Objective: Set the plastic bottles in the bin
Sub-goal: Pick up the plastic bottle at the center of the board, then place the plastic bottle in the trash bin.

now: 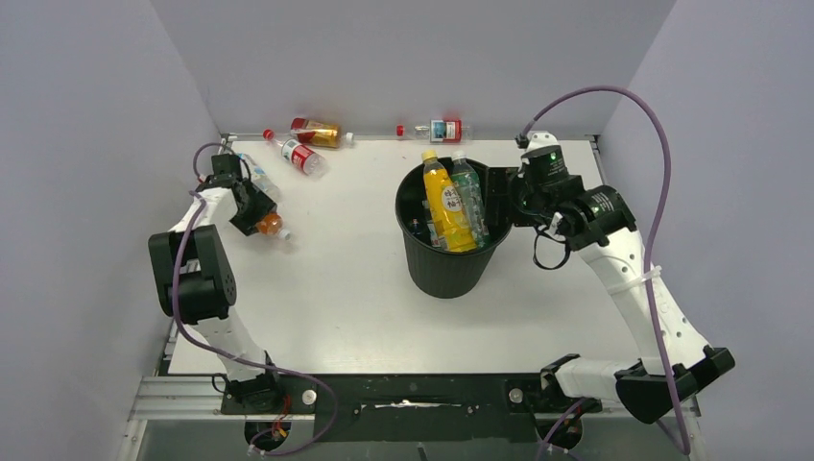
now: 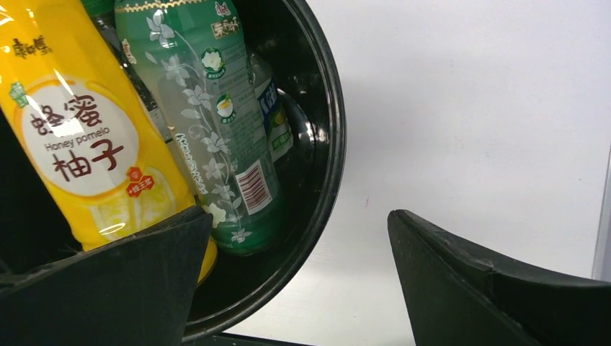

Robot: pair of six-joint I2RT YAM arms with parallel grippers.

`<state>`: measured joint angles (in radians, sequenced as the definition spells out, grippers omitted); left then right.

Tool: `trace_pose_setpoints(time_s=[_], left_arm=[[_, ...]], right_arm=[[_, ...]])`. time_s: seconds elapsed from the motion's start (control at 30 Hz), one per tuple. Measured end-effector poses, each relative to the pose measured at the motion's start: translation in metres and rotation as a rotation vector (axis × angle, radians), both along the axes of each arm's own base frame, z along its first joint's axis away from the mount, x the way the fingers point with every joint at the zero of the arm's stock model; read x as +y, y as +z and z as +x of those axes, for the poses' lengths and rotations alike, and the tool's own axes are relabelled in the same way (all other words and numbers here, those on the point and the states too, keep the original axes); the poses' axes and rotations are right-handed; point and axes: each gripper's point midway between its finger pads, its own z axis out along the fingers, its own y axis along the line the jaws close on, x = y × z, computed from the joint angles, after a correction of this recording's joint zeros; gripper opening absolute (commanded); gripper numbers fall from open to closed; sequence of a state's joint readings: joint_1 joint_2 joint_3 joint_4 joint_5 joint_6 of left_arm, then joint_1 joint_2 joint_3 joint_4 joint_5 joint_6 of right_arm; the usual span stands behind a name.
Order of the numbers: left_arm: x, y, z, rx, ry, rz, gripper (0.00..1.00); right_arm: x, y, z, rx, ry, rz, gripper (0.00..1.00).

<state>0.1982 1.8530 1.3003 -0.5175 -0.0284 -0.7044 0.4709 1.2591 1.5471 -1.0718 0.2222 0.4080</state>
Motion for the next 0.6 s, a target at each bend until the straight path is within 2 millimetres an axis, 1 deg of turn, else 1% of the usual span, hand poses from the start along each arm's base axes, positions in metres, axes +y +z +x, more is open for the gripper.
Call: trace_pose_setpoints(time_s=[0.1, 0.23, 0.3, 0.37, 0.47, 0.6], left_arm=[[-0.023, 0.023, 0.001, -0.041, -0.084, 0.024, 0.45], [-0.061, 0.053, -0.004, -0.088, -0.202, 0.044, 0.45], [-0.081, 0.07, -0.007, -0.111, -0.258, 0.048, 0.45], [-0.094, 0.089, -0.008, -0.137, -0.299, 0.054, 0.46], [-0.115, 0.13, -0.003, -0.21, -0.351, 0.061, 0.46], [-0.146, 0.196, 0.001, -0.351, -0.413, 0.061, 0.46]], right_arm=[[0.0, 0.002, -0.005, -0.006, -0.001, 0.021, 1.0], [-0.003, 0.005, -0.015, -0.018, -0.011, 0.049, 0.99], [-0.004, 0.005, -0.019, -0.021, -0.019, 0.061, 0.99], [-0.007, 0.003, -0.025, -0.022, -0.03, 0.073, 0.99], [-0.009, 0.001, -0.032, -0.022, -0.045, 0.091, 0.99], [-0.011, -0.004, -0.038, -0.016, -0.06, 0.107, 0.99]])
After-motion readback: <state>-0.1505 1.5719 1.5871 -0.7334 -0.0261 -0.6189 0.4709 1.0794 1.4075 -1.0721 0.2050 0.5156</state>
